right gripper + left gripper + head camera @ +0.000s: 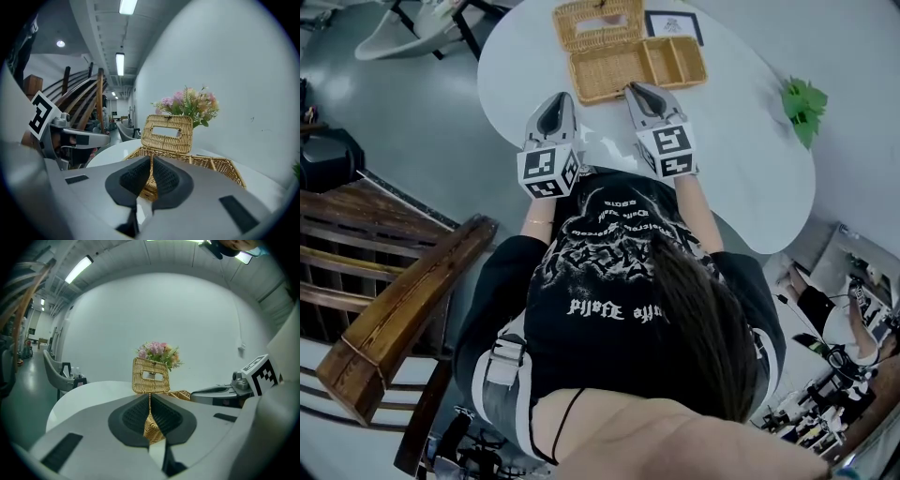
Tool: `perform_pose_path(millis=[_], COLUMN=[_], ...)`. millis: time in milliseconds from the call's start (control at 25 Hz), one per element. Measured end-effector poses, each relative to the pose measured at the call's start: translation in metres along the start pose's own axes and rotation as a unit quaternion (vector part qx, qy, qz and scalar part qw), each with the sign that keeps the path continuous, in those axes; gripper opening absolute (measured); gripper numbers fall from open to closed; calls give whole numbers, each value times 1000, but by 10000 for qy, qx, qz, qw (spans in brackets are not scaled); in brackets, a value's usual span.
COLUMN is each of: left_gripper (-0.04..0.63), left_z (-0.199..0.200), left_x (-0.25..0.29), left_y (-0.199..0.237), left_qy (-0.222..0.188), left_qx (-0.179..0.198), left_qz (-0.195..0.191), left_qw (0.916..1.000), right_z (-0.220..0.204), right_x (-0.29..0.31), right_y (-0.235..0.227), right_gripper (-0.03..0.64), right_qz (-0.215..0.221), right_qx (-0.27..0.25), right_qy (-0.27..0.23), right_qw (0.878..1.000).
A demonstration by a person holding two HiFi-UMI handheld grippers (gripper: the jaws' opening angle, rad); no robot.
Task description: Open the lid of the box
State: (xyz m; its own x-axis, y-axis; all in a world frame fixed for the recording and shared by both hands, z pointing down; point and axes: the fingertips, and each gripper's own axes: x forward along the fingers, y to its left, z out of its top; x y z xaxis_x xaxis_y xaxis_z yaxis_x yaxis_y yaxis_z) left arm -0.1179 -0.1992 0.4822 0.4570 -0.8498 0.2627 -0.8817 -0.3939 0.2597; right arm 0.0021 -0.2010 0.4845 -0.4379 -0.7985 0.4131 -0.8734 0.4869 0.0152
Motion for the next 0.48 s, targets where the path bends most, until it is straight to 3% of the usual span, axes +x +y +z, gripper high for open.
perform_pose_path(millis=[240,480], left_gripper=[28,28], left_z=[-3,-4], left_x=[-1,-2], left_y=[-6,-10], left_qy=[-7,2], left_qx=[32,53], left_qz=[-51,-90], left_qw=[10000,9999], right_z=[-1,-2], right_x=[-6,-5], right_y=[-7,4], right_gripper=[26,26], right_qz=[-362,-334], right_qx=[82,-340], right_qy=[-240,-150], right_qw=[9990,9988])
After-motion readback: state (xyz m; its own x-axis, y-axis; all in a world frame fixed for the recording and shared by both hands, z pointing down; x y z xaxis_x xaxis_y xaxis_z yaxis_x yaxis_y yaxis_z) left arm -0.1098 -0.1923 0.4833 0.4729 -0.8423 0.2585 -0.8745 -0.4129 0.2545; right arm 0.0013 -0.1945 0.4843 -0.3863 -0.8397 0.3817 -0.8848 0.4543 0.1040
